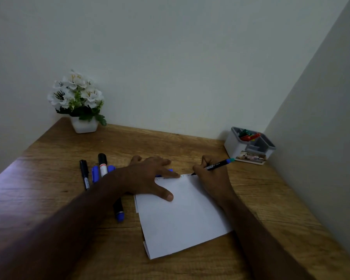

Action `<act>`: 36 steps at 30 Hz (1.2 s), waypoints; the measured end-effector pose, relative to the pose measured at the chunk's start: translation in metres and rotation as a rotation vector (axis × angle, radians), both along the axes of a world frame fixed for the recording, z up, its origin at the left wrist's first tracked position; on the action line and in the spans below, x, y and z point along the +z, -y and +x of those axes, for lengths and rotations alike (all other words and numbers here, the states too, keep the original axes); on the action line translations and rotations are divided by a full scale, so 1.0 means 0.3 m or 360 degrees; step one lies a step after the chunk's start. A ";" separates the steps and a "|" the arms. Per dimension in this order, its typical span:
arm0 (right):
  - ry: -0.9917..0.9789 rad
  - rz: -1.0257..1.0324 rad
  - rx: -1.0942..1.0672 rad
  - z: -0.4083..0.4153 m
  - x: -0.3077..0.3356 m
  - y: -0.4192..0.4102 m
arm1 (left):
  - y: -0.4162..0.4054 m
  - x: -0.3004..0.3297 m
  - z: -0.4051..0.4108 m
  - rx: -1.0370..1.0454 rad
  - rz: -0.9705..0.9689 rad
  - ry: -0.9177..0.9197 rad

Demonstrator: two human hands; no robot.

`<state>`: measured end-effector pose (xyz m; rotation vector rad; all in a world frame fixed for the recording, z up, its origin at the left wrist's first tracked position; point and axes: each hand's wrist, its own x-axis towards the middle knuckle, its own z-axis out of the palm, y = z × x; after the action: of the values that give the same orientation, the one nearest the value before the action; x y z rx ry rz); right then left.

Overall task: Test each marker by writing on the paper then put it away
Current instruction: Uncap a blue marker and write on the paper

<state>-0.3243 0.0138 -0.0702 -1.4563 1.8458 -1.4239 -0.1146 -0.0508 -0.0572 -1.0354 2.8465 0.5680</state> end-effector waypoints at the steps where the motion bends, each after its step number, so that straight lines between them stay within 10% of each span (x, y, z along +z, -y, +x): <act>1: -0.0009 -0.0001 0.0001 0.000 0.000 0.000 | 0.000 0.000 0.000 0.0002 0.0010 -0.0005; 36: 0.0034 -0.0069 -0.0028 -0.009 -0.007 0.000 | 0.004 -0.002 0.002 -0.0020 0.0005 -0.0017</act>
<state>-0.3270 0.0139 -0.0724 -1.4429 1.8303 -1.4907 -0.1141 -0.0520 -0.0578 -1.0168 2.8580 0.5784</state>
